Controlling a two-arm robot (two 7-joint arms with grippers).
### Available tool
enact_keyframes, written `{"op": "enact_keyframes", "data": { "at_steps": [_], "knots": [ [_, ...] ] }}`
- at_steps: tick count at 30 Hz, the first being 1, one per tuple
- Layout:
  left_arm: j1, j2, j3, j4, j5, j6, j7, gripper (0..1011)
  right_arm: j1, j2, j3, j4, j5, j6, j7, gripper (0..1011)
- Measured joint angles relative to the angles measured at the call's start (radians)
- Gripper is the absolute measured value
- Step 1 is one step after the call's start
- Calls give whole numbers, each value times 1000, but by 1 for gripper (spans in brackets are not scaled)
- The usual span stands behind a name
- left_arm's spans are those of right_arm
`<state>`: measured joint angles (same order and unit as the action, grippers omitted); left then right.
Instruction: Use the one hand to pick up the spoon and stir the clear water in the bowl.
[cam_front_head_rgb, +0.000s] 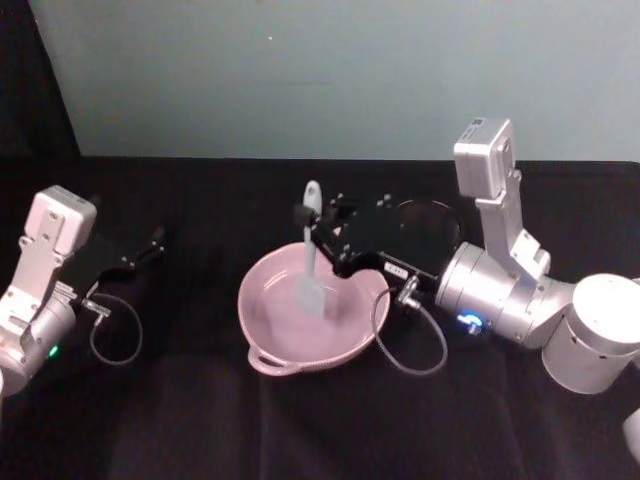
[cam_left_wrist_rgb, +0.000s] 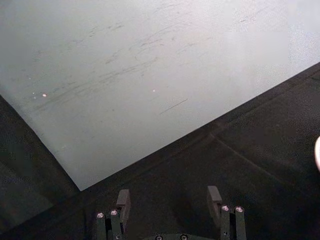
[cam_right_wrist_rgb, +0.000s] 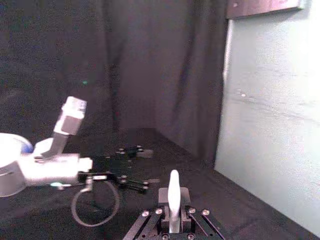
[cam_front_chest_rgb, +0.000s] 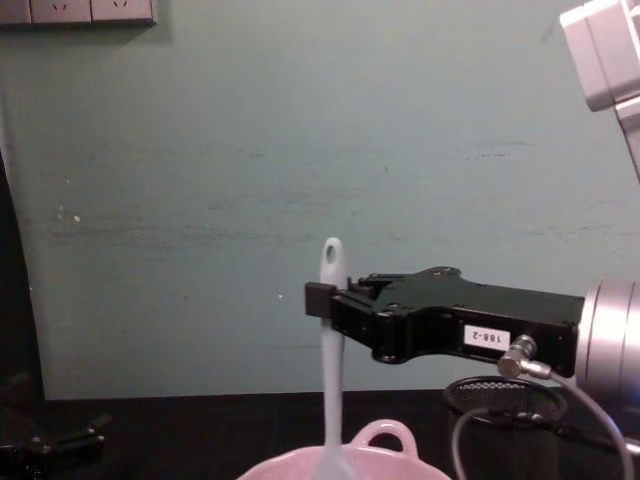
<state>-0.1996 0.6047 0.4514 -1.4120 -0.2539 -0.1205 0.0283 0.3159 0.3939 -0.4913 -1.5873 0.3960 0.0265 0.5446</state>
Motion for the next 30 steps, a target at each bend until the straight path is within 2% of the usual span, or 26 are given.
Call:
{"op": "enact_keyframes", "data": {
  "at_steps": [7, 16, 23, 30],
  "knots": [
    [0, 0, 0, 0, 0, 0, 0, 1011, 1, -4, -32, -12, 21, 13, 7, 125],
    [0, 0, 0, 0, 0, 0, 0, 1011, 36, -48, -74, 36, 12, 9, -20, 125],
    [0, 0, 0, 0, 0, 0, 0, 1011, 63, -87, -79, 95, -12, -13, -54, 125],
    [0, 0, 0, 0, 0, 0, 0, 1011, 89, -126, -59, 161, -35, -42, -88, 124]
  ]
}}
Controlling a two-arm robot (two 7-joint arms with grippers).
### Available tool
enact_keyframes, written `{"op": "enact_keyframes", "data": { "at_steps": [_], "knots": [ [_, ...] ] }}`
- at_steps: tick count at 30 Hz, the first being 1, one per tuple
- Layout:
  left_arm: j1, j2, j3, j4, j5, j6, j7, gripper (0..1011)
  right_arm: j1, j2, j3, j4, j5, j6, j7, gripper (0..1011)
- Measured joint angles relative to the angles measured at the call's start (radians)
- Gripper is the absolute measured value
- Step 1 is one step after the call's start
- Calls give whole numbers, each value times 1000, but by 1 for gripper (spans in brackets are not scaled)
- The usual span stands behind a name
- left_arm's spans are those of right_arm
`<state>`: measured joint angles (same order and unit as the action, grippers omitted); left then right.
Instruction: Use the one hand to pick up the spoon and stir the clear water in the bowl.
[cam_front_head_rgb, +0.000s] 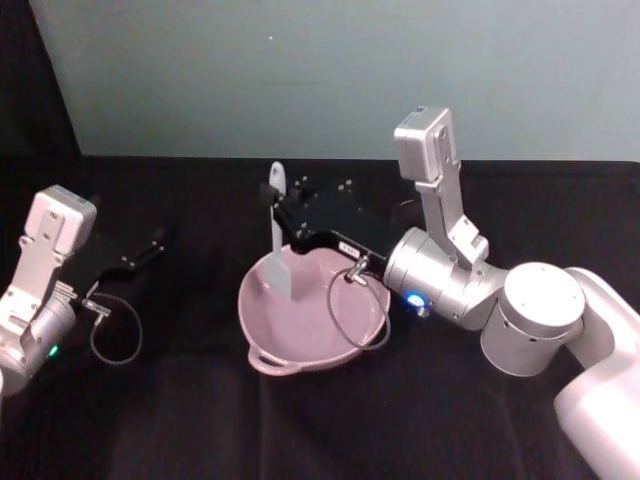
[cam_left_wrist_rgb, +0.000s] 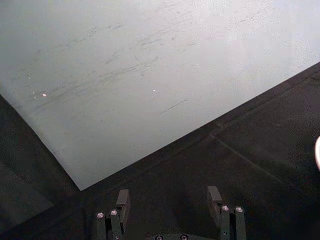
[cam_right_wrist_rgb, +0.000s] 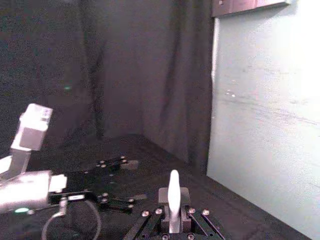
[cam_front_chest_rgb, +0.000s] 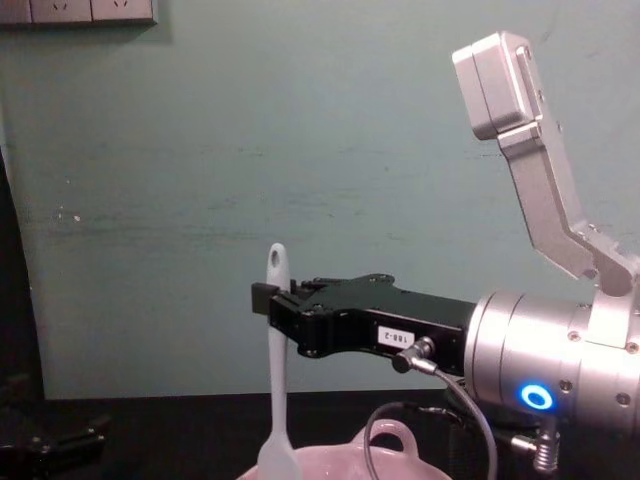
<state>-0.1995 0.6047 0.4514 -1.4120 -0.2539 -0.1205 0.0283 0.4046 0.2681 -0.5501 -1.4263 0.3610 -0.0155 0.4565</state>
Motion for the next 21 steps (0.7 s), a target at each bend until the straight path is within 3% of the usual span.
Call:
{"op": "enact_keyframes", "data": {
  "at_steps": [9, 21],
  "knots": [
    [0, 0, 0, 0, 0, 0, 0, 1011, 16, -9, 30, 39, -17, -9, -12, 124],
    [0, 0, 0, 0, 0, 0, 0, 1011, 8, 30, 65, 36, -21, -16, 16, 125]
  ]
}}
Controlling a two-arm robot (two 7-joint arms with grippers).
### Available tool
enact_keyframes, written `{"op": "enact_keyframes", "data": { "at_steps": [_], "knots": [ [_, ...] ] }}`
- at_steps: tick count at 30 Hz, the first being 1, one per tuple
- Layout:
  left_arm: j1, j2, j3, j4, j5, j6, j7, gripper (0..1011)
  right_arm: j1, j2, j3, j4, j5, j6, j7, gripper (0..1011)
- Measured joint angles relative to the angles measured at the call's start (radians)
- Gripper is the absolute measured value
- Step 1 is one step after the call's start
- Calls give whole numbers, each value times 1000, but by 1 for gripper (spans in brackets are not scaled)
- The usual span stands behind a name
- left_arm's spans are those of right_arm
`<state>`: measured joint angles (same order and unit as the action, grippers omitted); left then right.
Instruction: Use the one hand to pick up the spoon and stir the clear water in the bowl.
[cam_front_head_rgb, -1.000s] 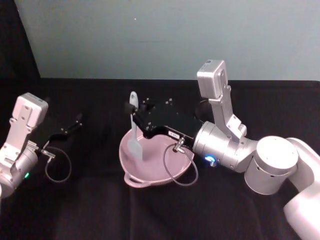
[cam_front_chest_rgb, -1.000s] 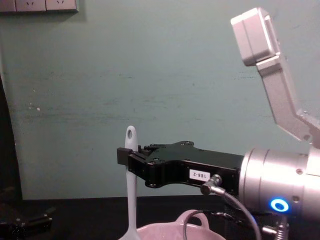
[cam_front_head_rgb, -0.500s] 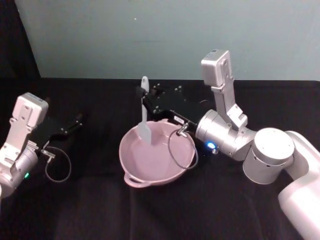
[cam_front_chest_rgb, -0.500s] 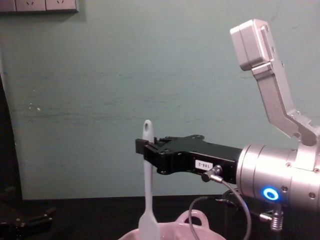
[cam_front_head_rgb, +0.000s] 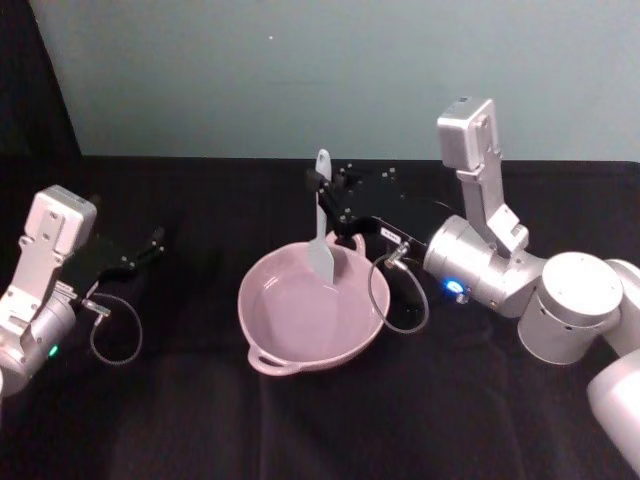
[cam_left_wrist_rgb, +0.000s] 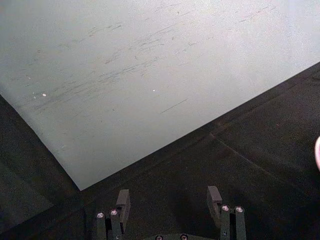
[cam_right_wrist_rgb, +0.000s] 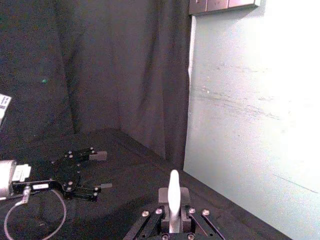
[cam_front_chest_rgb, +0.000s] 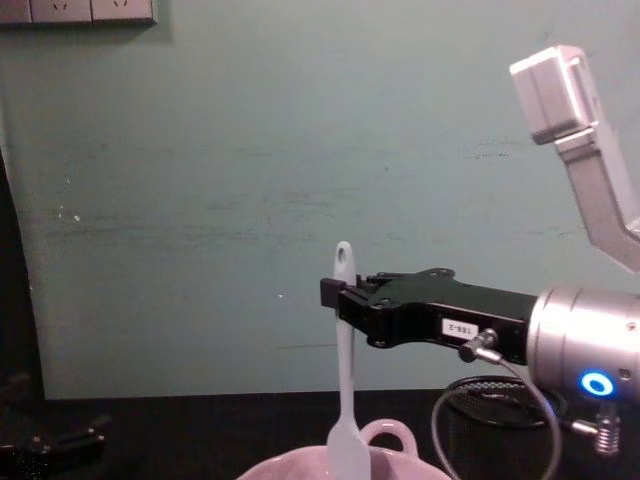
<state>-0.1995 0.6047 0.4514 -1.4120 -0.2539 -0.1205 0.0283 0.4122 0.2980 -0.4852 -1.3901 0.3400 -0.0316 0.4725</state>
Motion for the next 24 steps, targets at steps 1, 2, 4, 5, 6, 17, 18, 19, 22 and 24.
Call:
{"op": "enact_keyframes", "data": {
  "at_steps": [1, 2, 4, 5, 6, 17, 18, 19, 22, 24],
  "knots": [
    [0, 0, 0, 0, 0, 0, 0, 1011, -3, 4, 2, -4, 2, 0, 2, 124],
    [0, 0, 0, 0, 0, 0, 0, 1011, -9, 12, 5, -13, 7, 1, 9, 125],
    [0, 0, 0, 0, 0, 0, 0, 1011, -17, 20, 8, -25, 12, 3, 17, 125],
    [0, 0, 0, 0, 0, 0, 0, 1011, -21, 25, 9, -32, 15, 4, 20, 125],
    [0, 0, 0, 0, 0, 0, 0, 1011, -30, 33, 10, -47, 22, 7, 27, 124],
    [0, 0, 0, 0, 0, 0, 0, 1011, -81, 75, -4, -145, 73, 39, 64, 124],
    [0, 0, 0, 0, 0, 0, 0, 1011, -82, 76, -7, -149, 75, 41, 64, 124],
    [0, 0, 0, 0, 0, 0, 0, 1011, -83, 76, -10, -151, 77, 43, 65, 124],
    [0, 0, 0, 0, 0, 0, 0, 1011, -84, 77, -22, -156, 81, 49, 66, 124],
    [0, 0, 0, 0, 0, 0, 0, 1011, -83, 73, -31, -155, 82, 53, 66, 124]
  ]
}}
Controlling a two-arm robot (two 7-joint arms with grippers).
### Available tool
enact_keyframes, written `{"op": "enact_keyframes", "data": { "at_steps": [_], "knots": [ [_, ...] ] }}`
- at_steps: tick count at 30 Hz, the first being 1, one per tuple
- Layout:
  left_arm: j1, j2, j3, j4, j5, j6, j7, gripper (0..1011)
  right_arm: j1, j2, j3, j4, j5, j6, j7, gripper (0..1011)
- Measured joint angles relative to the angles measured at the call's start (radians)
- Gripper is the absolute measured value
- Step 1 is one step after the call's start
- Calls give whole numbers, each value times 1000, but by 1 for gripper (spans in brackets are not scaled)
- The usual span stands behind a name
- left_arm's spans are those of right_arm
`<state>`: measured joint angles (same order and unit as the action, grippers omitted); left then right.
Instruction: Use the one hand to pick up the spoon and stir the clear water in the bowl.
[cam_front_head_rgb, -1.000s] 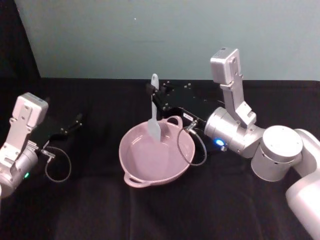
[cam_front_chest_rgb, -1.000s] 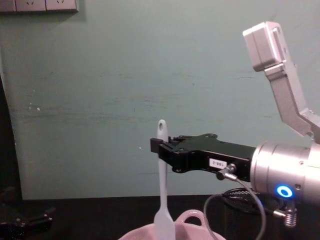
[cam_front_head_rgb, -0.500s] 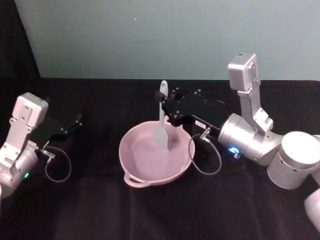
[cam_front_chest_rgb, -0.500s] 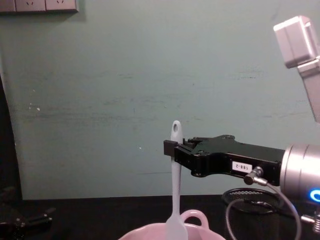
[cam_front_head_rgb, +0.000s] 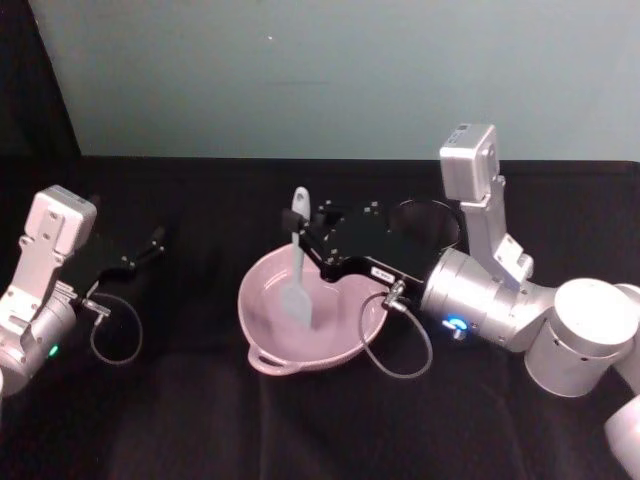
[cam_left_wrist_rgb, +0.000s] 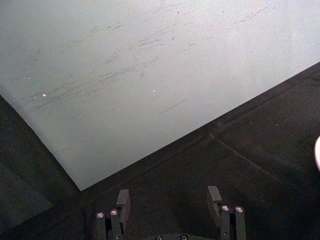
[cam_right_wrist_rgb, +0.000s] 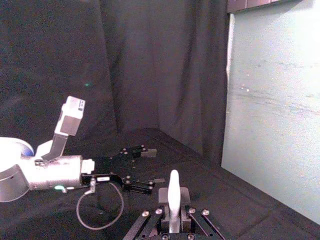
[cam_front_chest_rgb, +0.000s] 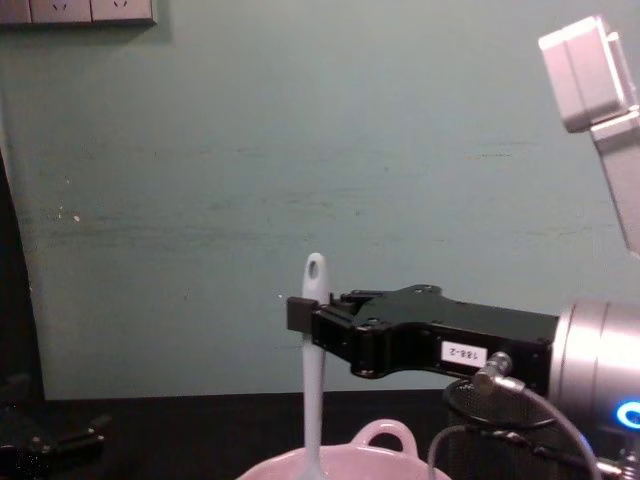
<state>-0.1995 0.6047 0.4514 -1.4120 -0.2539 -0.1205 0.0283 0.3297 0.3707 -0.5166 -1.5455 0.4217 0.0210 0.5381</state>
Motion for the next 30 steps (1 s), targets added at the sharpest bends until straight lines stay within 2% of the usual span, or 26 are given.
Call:
{"op": "enact_keyframes", "data": {
  "at_steps": [5, 14, 22, 30],
  "knots": [
    [0, 0, 0, 0, 0, 0, 0, 1011, 15, -22, -24, 22, -9, 0, -10, 124],
    [0, 0, 0, 0, 0, 0, 0, 1011, 47, -65, -37, 79, -38, -19, -46, 124],
    [0, 0, 0, 0, 0, 0, 0, 1011, 77, -100, -30, 145, -74, -38, -79, 125],
    [0, 0, 0, 0, 0, 0, 0, 1011, 79, -104, -8, 160, -99, -53, -90, 125]
  ]
}}
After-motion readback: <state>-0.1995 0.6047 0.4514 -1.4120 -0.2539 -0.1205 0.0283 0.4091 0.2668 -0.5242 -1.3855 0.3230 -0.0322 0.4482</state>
